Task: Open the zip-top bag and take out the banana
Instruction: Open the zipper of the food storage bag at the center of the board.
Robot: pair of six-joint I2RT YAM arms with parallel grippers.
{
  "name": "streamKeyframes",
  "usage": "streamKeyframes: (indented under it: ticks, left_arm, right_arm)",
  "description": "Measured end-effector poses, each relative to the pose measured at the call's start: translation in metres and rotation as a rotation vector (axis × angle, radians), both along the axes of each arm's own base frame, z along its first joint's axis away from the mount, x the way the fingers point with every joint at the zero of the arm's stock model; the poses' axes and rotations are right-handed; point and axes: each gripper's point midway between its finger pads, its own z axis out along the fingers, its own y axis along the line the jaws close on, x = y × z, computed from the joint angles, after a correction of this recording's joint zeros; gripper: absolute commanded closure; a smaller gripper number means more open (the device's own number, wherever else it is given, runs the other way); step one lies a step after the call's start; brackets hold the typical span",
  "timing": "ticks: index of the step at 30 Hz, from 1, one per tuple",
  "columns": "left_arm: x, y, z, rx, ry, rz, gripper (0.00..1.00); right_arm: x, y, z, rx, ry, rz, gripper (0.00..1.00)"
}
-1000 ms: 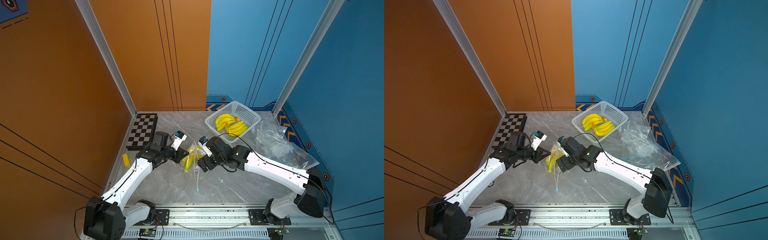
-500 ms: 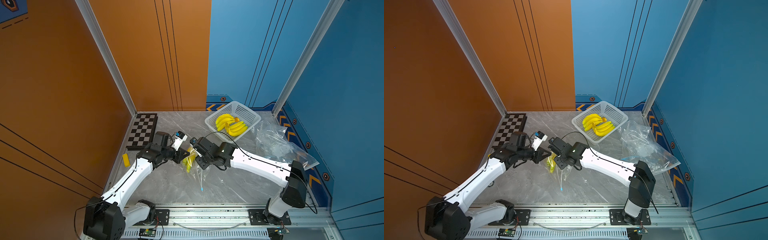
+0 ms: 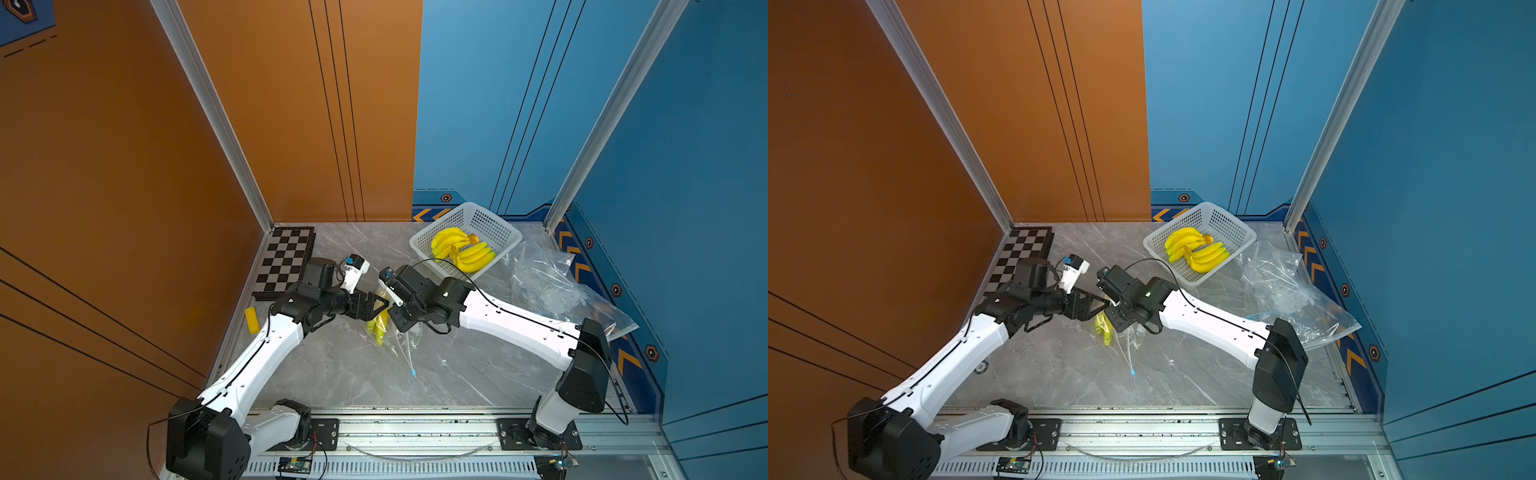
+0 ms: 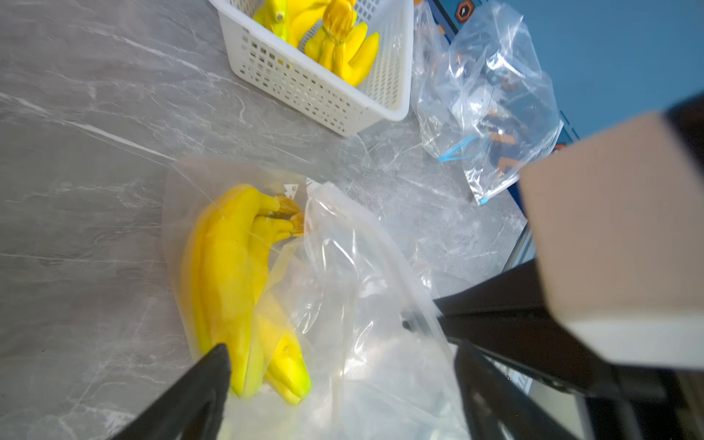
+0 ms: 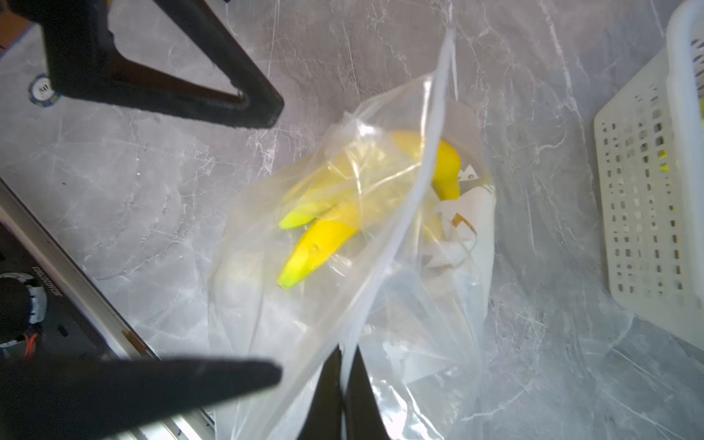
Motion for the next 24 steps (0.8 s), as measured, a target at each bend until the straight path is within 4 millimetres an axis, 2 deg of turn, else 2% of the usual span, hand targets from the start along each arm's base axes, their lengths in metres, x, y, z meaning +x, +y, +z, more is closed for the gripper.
streamKeyframes:
  ticks: [7,10,15,21,22,24]
  left_arm:
    - [-0.007,0.013,0.084,-0.104,-0.135,0.119,0.02]
    - [-0.009,0.011,0.099,-0.145,-0.131,0.132,0.02]
    - [-0.010,0.000,0.081,-0.138,-0.031,0.121,0.02]
    - [-0.017,-0.008,0.063,-0.087,0.019,0.093,0.01]
    - [-0.018,-0.008,0.061,-0.075,0.019,0.087,0.02]
    - [-0.020,-0.009,0.058,-0.052,0.023,0.077,0.12]
  right_arm:
    - [0.016,0.015,0.061,0.353,0.020,-0.071,1.00]
    - [0.023,0.022,0.078,0.453,0.030,-0.085,1.00]
    - [0.027,0.031,0.089,0.552,0.063,-0.094,1.00]
    - [0.032,0.034,0.091,0.626,0.101,-0.108,1.00]
    - [0.033,0.034,0.090,0.634,0.108,-0.112,1.00]
    - [0.034,0.034,0.090,0.648,0.117,-0.118,1.00]
